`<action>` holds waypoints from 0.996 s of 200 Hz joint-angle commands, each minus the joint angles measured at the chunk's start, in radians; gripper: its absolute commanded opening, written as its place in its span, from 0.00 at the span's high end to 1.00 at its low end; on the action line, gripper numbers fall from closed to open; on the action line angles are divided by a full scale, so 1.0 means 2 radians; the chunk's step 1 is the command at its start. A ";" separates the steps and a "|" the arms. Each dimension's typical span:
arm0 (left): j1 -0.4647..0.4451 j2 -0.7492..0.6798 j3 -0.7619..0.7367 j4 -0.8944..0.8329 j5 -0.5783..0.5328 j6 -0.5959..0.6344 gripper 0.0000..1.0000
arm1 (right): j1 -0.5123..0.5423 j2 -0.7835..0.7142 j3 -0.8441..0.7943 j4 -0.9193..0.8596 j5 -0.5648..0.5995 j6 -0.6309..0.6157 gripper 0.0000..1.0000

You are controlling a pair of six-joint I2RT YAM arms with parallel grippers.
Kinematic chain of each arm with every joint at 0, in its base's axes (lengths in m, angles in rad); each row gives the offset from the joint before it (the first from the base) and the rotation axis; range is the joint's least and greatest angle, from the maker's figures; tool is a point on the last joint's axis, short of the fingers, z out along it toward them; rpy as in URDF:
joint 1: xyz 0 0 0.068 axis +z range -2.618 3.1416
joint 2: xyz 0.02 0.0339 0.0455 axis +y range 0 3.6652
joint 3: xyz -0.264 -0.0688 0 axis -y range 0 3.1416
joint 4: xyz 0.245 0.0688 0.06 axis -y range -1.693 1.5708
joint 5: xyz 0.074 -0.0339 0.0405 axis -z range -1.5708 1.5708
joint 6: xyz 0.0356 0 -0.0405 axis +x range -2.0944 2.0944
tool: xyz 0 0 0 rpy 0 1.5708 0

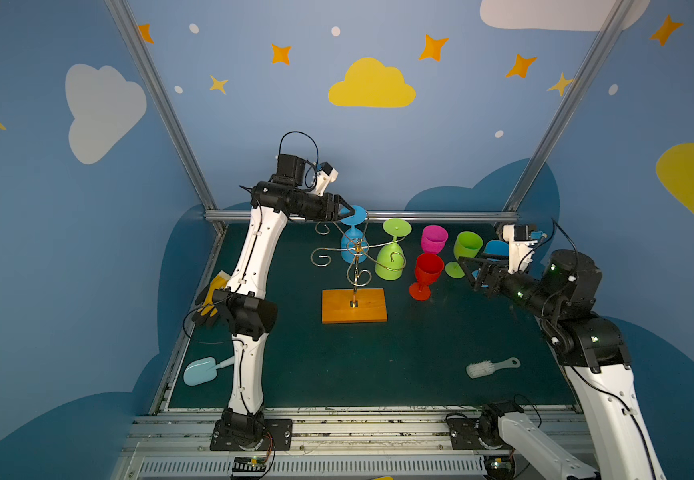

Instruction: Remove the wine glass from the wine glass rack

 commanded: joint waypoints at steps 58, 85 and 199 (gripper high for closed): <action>-0.002 0.007 0.005 -0.013 -0.005 0.011 0.61 | 0.002 -0.005 -0.001 0.000 0.004 -0.006 0.27; -0.002 0.006 0.006 -0.011 0.000 0.007 0.75 | 0.002 -0.005 -0.001 0.001 0.005 -0.006 0.27; 0.010 0.002 0.007 0.004 0.023 -0.024 0.95 | 0.002 -0.004 0.000 0.003 0.003 -0.003 0.27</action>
